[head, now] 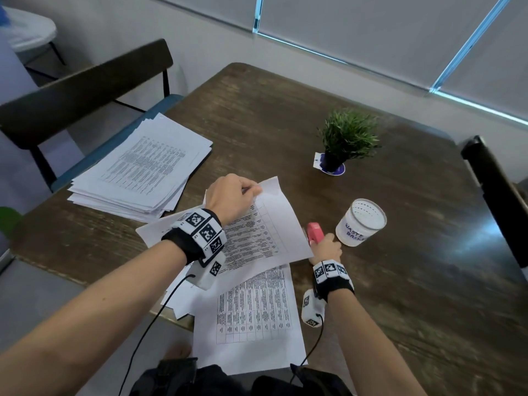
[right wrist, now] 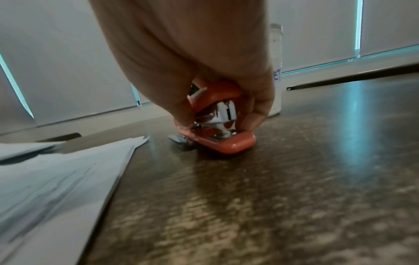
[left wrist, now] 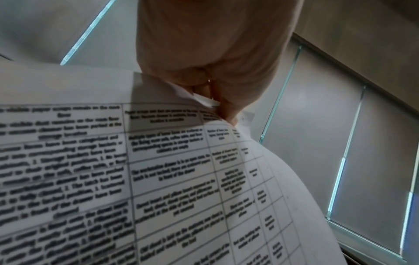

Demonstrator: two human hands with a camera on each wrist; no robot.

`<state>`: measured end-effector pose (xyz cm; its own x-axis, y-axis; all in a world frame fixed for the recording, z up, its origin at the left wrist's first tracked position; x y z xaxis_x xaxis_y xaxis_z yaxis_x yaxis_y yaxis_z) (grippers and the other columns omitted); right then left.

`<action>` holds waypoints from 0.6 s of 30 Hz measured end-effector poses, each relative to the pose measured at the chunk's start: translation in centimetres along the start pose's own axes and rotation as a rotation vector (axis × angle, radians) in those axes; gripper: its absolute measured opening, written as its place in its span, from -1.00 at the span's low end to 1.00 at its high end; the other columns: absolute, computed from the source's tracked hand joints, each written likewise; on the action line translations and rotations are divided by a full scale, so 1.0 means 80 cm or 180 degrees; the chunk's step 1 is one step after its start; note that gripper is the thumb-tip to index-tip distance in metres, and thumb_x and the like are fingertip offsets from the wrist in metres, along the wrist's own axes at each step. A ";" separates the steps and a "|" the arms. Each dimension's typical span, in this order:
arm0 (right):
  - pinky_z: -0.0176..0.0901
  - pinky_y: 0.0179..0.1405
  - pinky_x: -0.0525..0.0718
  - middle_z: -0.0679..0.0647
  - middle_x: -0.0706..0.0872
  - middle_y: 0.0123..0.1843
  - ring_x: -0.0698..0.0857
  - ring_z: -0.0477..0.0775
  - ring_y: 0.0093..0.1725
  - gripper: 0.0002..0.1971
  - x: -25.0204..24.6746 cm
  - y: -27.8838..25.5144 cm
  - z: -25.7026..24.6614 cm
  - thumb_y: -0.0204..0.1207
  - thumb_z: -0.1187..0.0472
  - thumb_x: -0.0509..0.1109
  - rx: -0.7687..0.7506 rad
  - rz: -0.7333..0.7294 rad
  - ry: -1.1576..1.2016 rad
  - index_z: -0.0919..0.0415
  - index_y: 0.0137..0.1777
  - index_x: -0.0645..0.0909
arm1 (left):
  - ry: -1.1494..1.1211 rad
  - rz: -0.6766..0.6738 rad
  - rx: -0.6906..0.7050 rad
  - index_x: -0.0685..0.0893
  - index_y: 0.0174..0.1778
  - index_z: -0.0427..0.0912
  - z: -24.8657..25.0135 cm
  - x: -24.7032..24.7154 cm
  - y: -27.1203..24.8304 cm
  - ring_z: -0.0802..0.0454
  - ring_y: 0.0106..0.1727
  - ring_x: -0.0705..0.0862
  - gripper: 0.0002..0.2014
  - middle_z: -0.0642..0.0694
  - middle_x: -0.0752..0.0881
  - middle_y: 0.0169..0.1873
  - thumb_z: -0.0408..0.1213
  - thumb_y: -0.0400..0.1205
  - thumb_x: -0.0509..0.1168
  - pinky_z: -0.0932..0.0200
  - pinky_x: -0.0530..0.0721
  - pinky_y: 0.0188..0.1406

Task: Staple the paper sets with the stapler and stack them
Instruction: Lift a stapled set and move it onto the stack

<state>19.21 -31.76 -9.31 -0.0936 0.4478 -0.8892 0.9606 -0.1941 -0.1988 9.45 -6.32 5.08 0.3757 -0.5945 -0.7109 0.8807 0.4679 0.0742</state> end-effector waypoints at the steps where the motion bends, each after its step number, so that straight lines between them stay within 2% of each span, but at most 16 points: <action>1: 0.15 0.17 0.54 0.37 0.57 0.29 0.58 0.43 0.28 -0.62 -0.012 -0.005 -0.003 0.64 0.10 0.32 -0.0065 0.0109 0.0322 0.31 0.32 0.39 | 0.0004 -0.0049 -0.0008 0.82 0.08 0.11 -0.001 0.002 0.001 0.10 0.18 0.71 -0.79 0.17 0.80 0.08 0.02 0.66 0.32 0.26 0.48 -0.01; 3: 0.06 0.07 0.53 0.30 0.65 0.17 0.65 0.39 0.17 -0.70 -0.044 -0.015 -0.009 0.66 0.10 0.30 -0.0173 0.0383 0.1102 0.27 0.26 0.40 | 0.0038 -0.0138 -0.0029 0.83 0.05 0.11 -0.004 0.005 0.003 0.09 0.17 0.71 -0.80 0.18 0.80 0.08 0.00 0.66 0.33 0.25 0.49 0.00; 5: -0.07 0.03 0.49 0.15 0.65 0.05 0.66 0.29 0.10 -0.74 -0.080 -0.024 -0.021 0.64 0.12 0.32 -0.0357 0.0588 0.1865 0.20 0.23 0.42 | 0.0103 -0.0205 -0.0028 0.83 0.06 0.09 -0.003 0.008 0.004 0.08 0.17 0.71 -0.81 0.15 0.80 0.08 -0.01 0.66 0.33 0.26 0.47 -0.03; 8: -0.19 -0.06 0.56 -0.08 0.62 -0.06 0.66 -0.01 -0.06 -0.73 -0.127 -0.039 -0.051 0.61 0.15 0.38 -0.0774 0.0705 0.2960 0.12 0.22 0.40 | 0.0194 -0.0371 0.0055 0.83 0.04 0.10 0.005 0.021 0.004 0.08 0.16 0.71 -0.81 0.14 0.81 0.07 0.00 0.66 0.33 0.26 0.48 -0.05; 10: -0.30 -0.18 0.61 -0.10 0.64 -0.07 0.66 -0.22 -0.19 -0.68 -0.148 -0.043 -0.073 0.58 0.21 0.44 -0.0887 0.0696 0.3654 0.13 0.24 0.41 | 0.0259 -0.0491 0.0112 0.83 0.01 0.14 0.014 0.030 0.003 0.07 0.12 0.72 -0.81 0.15 0.82 0.03 0.03 0.65 0.33 0.22 0.56 -0.01; 11: -0.28 -0.22 0.61 -0.08 0.65 -0.10 0.66 -0.23 -0.25 -0.67 -0.153 -0.042 -0.083 0.56 0.23 0.47 -0.0850 0.0632 0.3922 0.13 0.24 0.43 | 0.0270 -0.0534 0.0138 0.83 0.01 0.16 0.018 0.034 0.003 0.07 0.11 0.73 -0.81 0.15 0.82 0.01 0.05 0.65 0.32 0.19 0.60 0.01; 13: -0.09 -0.23 0.60 0.00 0.67 -0.15 0.65 -0.05 -0.25 -0.69 -0.152 -0.041 -0.101 0.52 0.19 0.51 -0.0648 0.0399 0.4326 0.14 0.20 0.52 | 0.0264 -0.0600 0.0198 0.83 0.01 0.17 0.027 0.041 0.002 0.09 0.09 0.73 -0.81 0.16 0.82 0.00 0.07 0.65 0.32 0.15 0.64 0.04; 14: -0.06 -0.22 0.61 0.02 0.68 -0.16 0.65 0.01 -0.23 -0.71 -0.150 -0.042 -0.107 0.53 0.17 0.50 -0.0581 0.0340 0.4394 0.15 0.20 0.55 | 0.0256 -0.0620 0.0234 0.83 0.01 0.18 0.031 0.045 0.000 0.10 0.08 0.73 -0.80 0.17 0.82 -0.01 0.07 0.65 0.32 0.15 0.65 0.04; 18: -0.12 -0.30 0.63 -0.02 0.69 -0.26 0.63 -0.06 -0.34 -0.85 -0.136 -0.059 -0.122 0.62 0.06 0.40 -0.0755 0.0234 0.4186 0.13 0.02 0.61 | 0.0307 -0.0619 0.0369 0.83 0.02 0.18 0.041 0.054 -0.007 0.12 0.02 0.73 -0.80 0.16 0.83 -0.04 0.08 0.64 0.32 0.18 0.66 -0.06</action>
<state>18.28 -27.17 5.32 0.1509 0.9708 0.1867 0.9870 -0.1586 0.0272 11.50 -11.32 4.30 0.1716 -0.5982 -0.7828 0.9630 0.2693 0.0054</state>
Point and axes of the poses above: each hand's wrist, its own y-axis towards the middle knuckle, its own x-axis out of the palm, z = x × y, the point moved 5 cm from there along y, towards the middle knuckle
